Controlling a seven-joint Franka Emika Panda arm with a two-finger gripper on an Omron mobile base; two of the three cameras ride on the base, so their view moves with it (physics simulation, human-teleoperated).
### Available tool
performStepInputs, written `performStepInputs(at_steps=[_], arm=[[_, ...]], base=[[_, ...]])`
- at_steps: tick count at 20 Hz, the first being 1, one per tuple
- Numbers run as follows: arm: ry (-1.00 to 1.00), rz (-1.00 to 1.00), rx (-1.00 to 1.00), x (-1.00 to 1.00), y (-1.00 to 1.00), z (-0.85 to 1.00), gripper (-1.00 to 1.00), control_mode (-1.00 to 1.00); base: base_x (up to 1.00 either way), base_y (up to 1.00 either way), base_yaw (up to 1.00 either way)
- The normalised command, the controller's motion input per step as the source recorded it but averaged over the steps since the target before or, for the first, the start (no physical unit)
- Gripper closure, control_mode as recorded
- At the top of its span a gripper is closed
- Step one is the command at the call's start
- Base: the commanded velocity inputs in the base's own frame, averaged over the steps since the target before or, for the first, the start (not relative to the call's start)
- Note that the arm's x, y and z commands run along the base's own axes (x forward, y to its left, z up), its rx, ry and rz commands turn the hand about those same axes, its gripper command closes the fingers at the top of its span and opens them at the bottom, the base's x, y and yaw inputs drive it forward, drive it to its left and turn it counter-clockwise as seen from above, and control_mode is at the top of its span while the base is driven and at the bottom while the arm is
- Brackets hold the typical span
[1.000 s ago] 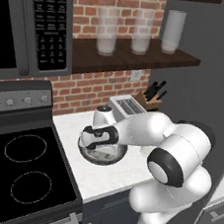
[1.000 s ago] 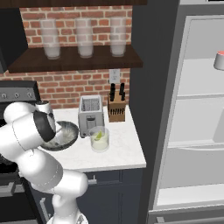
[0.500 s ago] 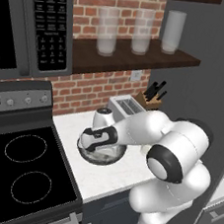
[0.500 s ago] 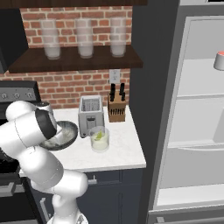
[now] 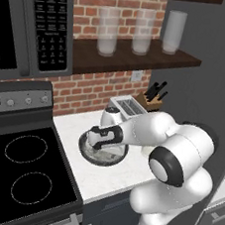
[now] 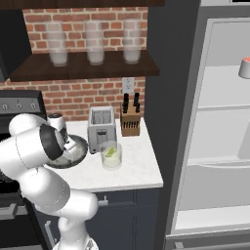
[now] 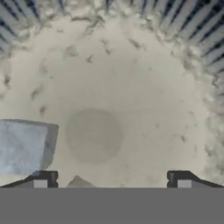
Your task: Grab a lemon wedge from the fridge and one ice cube from the ice bowl, and put them in the glass of lemonade.
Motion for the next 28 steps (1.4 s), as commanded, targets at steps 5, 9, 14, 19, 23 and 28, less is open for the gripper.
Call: performStepInputs(at_steps=[5, 9, 14, 19, 23, 28], arm=[[0.01, 0.00, 0.00, 0.00, -0.10, -0.11, -1.00, -1.00], [0.01, 0.00, 0.00, -0.30, 0.00, -0.01, -1.00, -1.00], [0.00, 0.00, 0.01, -0.47, 0.00, 0.00, -1.00, -1.00], [-0.02, 0.00, 0.00, -0.12, 0.01, 0.01, -1.00, -1.00], [0.00, 0.00, 0.00, 0.00, 0.00, 0.00, -1.00, -1.00], [0.00, 0.00, 0.00, -0.12, 0.00, -0.07, -1.00, -1.00]], base=[[0.00, 0.00, 0.00], [0.00, 0.00, 0.00], [0.00, 0.00, 0.00], [0.00, 0.00, 0.00], [0.00, 0.00, 0.00], [0.00, 0.00, 0.00]])
